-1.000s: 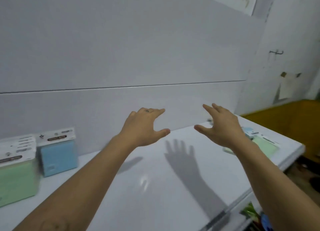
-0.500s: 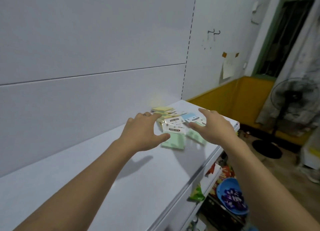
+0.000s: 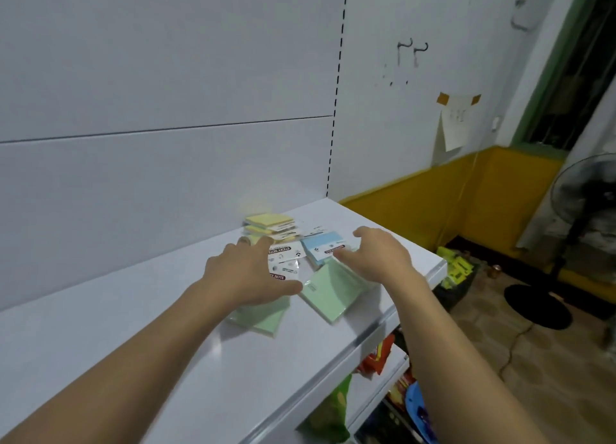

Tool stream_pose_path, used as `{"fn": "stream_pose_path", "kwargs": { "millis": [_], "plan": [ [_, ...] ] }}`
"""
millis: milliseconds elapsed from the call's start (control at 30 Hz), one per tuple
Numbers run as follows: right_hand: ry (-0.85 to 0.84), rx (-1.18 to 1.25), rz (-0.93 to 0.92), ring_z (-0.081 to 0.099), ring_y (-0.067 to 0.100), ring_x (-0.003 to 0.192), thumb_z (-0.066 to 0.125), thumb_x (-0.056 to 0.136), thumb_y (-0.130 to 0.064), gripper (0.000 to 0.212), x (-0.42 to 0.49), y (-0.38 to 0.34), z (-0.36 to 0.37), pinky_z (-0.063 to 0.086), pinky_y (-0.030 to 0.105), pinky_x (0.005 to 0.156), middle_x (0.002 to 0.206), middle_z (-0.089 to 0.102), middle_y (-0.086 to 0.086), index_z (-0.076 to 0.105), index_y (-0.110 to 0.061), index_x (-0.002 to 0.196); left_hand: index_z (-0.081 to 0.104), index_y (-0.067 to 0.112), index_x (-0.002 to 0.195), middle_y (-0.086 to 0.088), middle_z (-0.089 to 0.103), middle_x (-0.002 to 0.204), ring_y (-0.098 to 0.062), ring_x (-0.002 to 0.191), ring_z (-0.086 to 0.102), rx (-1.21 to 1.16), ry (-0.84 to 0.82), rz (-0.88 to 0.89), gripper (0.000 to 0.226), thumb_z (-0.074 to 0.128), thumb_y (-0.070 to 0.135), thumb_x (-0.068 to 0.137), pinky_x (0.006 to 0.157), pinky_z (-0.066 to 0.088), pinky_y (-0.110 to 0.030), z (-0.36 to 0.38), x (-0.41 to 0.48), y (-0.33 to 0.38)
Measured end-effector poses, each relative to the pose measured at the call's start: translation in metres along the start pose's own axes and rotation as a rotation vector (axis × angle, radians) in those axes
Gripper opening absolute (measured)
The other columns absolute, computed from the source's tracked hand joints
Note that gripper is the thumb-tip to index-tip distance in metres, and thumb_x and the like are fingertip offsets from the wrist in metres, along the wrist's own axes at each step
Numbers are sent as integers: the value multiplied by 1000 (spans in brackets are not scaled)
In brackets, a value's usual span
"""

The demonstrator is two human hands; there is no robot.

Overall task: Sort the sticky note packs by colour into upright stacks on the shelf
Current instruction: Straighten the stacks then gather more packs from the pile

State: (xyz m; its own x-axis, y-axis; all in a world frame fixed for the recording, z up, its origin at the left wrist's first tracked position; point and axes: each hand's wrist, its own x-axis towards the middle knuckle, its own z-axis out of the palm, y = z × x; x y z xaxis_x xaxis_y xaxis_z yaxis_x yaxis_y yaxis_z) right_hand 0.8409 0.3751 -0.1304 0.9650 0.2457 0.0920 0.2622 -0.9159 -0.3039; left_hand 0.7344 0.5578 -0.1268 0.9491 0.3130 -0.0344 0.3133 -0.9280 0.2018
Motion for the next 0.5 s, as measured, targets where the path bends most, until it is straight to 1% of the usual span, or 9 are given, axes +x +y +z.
{"fn": "stream_pose_path", "kwargs": {
  "millis": [100,267,400,500],
  "plan": [
    [-30,-67,-32,51,25,118,52,85,-59,60,15,-5,3,40,39,92,130,57,2,49,-20,130,25,35,141,-4,42,134,-25,122,45,-9,-5,-37,95,57,77,63,92,42,-39,0,5,5],
    [-95,-135,-110,48,26,122,51,85,-59,61,36,-21,7,34,40,96,132,56,2,48,-21,132,29,33,139,-3,42,127,-24,116,49,2,-43,-103,97,63,75,58,91,44,-39,7,7,4],
    [-95,-96,-196,47,26,124,50,87,-59,61,55,-43,9,35,40,98,134,55,2,48,-19,132,28,33,139,-3,42,126,-25,116,50,4,-46,-130,98,63,76,58,90,44,-38,4,5,2],
    [-129,-17,-233,51,26,121,51,88,-55,58,71,-65,10,41,39,92,133,55,3,50,-16,131,30,32,138,-3,42,125,-25,115,50,23,-66,-151,96,65,74,59,89,42,-38,4,-2,-1]
  ]
}}
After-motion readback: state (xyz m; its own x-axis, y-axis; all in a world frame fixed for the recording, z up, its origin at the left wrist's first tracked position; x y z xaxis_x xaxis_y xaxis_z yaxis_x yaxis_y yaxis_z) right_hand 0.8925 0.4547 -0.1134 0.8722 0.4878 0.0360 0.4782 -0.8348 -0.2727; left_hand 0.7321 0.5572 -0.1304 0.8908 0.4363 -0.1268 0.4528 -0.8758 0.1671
